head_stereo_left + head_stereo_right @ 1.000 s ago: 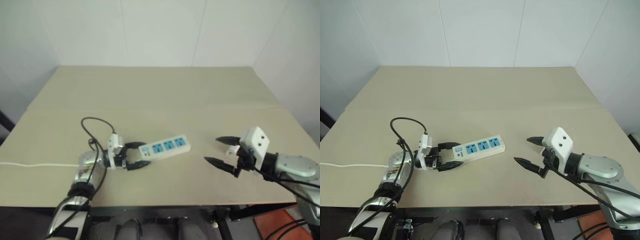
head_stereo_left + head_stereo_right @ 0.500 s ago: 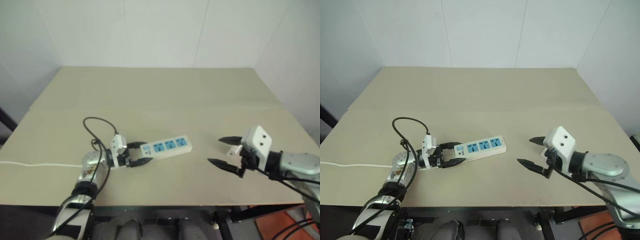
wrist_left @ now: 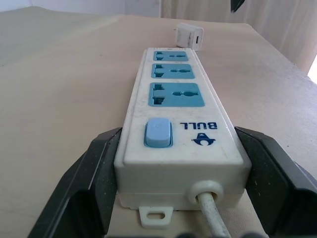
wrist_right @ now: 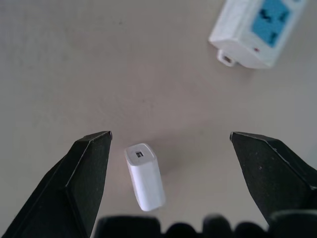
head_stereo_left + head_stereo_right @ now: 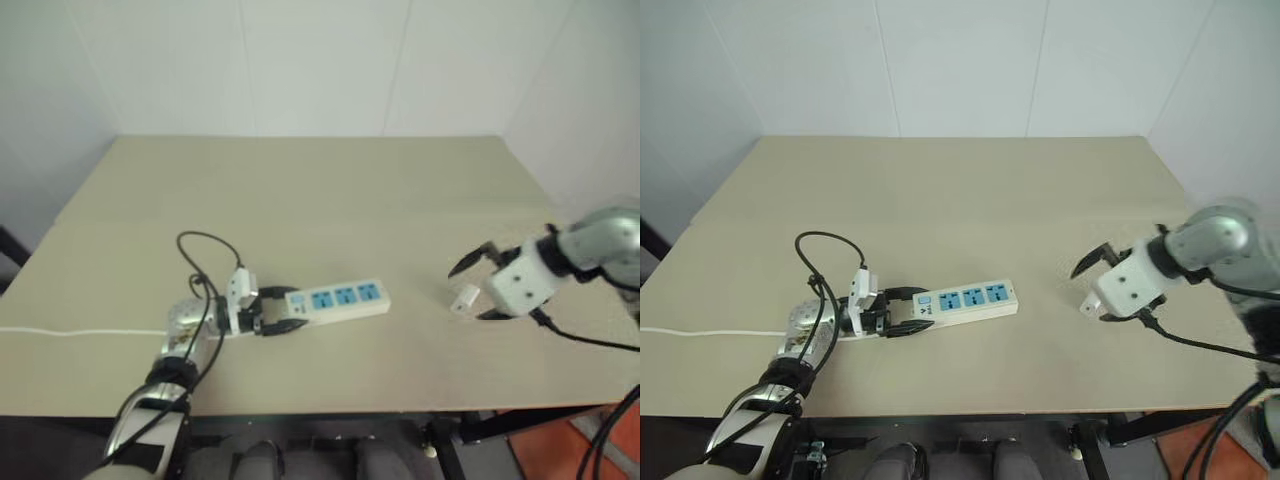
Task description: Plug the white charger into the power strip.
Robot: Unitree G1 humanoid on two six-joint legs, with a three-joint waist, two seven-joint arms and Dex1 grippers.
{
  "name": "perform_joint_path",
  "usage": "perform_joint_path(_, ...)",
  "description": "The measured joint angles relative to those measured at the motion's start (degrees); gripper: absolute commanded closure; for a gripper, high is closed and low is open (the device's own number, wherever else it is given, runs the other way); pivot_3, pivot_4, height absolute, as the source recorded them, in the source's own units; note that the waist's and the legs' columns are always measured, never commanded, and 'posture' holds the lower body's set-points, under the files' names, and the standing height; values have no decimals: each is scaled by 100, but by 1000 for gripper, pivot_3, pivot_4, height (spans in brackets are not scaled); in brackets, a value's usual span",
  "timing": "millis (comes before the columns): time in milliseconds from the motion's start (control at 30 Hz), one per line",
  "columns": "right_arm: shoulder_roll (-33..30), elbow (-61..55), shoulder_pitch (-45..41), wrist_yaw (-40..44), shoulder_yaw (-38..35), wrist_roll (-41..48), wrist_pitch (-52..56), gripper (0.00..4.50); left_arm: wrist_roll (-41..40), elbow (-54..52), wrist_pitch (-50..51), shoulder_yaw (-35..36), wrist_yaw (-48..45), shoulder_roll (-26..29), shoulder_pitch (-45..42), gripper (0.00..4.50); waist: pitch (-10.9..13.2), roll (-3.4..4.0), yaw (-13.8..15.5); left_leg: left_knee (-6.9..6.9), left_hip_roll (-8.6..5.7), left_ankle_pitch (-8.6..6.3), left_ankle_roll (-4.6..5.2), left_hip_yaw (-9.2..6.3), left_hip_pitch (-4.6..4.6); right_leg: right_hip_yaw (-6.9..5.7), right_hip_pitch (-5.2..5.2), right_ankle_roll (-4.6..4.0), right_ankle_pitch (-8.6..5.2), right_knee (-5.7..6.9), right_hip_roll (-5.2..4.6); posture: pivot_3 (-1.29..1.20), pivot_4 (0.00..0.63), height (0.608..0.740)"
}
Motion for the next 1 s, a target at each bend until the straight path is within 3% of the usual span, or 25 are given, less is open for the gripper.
perform_joint_path(67, 170, 510, -257, 14, 353, -229, -488, 0, 15, -36, -39, -20, 20, 3, 30, 1256, 0, 0, 7, -2, 0, 0, 1, 0, 2, -1, 0, -36, 21, 0, 0, 0, 150, 740)
perform_joint_path(367, 847, 2280, -991, -297, 898, -1498, -1921, 0, 3, -380, 8, -47, 95, 30, 283, 1256, 0, 2, -17, -3, 0, 0, 1, 1, 17, 3, 7, -46, 21, 7, 0, 0, 150, 740)
perform_joint_path(867, 1319, 3587, -1771, -1879, 1388, -3300, -2815, 0, -27, -503, 189, -49, 99, 64, 316, 1256, 2, 5, -28, -8, -1, 0, 1, 0, 21, 3, 5, -51, 19, 14, 0, 0, 150, 740)
perform_joint_path(1000, 1400, 3760, -1888, -2199, 1494, -3603, -2884, 963, -27, -565, 192, -51, 107, 74, 370, 1256, 2, 6, -39, -15, -1, 0, 1, 0, 26, 3, 5, -53, 19, 15, 0, 0, 150, 740)
